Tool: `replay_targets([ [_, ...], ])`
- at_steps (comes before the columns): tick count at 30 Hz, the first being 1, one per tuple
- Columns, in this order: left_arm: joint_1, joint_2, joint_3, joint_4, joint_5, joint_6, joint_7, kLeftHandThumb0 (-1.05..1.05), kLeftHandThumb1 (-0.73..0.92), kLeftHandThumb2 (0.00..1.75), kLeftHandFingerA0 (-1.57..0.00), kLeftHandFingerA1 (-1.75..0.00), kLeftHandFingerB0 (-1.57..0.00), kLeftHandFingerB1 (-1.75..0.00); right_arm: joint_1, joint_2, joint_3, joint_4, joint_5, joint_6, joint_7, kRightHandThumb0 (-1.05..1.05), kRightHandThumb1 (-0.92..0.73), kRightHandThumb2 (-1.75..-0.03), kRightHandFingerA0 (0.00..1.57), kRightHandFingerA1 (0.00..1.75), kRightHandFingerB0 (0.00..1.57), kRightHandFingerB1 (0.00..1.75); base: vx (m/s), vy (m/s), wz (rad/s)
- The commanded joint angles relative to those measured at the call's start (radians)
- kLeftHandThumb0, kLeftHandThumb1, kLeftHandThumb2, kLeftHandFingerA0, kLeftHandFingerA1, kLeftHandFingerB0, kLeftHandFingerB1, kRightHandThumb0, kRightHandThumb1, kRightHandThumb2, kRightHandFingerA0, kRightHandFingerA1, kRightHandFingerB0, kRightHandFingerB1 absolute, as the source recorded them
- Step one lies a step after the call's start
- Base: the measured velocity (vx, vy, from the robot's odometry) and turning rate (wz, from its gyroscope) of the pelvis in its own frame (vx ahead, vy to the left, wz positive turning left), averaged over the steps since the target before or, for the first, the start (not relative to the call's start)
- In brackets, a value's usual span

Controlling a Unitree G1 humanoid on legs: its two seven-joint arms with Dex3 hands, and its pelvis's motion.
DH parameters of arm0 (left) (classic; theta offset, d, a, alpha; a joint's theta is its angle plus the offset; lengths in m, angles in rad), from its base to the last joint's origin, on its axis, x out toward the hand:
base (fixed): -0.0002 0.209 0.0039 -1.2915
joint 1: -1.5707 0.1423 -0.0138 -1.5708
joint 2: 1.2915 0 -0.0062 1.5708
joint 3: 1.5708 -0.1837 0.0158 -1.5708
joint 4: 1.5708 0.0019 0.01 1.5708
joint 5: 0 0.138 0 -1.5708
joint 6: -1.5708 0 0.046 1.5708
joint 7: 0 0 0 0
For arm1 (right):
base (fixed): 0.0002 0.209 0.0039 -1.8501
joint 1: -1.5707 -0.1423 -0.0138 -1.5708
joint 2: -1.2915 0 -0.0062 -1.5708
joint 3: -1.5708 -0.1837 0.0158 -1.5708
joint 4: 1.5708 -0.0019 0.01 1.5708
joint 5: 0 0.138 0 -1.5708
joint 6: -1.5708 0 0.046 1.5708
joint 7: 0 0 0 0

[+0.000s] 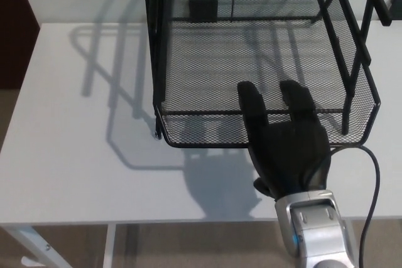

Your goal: The robot walks towards a file tray kept in the middle of a desk and uses its right hand to grab a tray and pulls it out towards itself

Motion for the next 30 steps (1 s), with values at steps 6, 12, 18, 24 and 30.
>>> replay_targets([
  [6, -0.001, 0.012, 0.001, -0.003, 0.011, -0.009, 0.006, -0.76, 0.58, 0.94, -0.56, -0.53, -0.41, -0.48, 0.043, -0.014, 0.006, -0.029, 0.039, 0.011, 0.033, -0.76, -0.44, -0.54, 0.04, 0.41, 0.14, 0.32, 0.00, 0.000, 0.00],
  [12, 0.002, 0.016, 0.000, 0.017, 0.009, -0.035, 0.006, -0.77, 0.59, 0.95, -0.56, -0.53, -0.41, -0.48, 0.092, -0.021, 0.038, -0.104, 0.008, 0.012, 0.060, -0.80, -0.35, -0.66, 0.06, 0.38, 0.14, 0.38, 0.00, 0.000, 0.00],
  [18, 0.004, 0.019, -0.005, 0.007, 0.023, -0.023, 0.011, -0.78, 0.59, 0.95, -0.56, -0.53, -0.41, -0.48, 0.161, -0.042, 0.076, -0.189, -0.040, 0.010, 0.078, -0.80, -0.46, -0.55, 0.03, 0.44, 0.17, 0.33, 0.00, 0.000, 0.00],
  [24, 0.003, 0.019, -0.002, 0.015, 0.017, -0.029, 0.007, -0.77, 0.59, 0.96, -0.55, -0.53, -0.38, -0.47, 0.267, -0.075, 0.122, -0.299, -0.098, -0.004, 0.084, -0.66, -0.38, -0.79, 0.00, 0.39, 0.08, 0.43, 0.00, 0.000, 0.00],
  [30, 0.001, 0.020, -0.004, 0.019, 0.021, -0.031, 0.007, -0.77, 0.74, 0.63, -0.64, -0.39, -0.46, -0.35, 0.357, -0.104, 0.148, -0.399, -0.135, -0.024, 0.086, -0.82, -0.45, -0.54, 0.00, 0.53, 0.13, 0.39, 0.00, 0.000, 0.00],
])
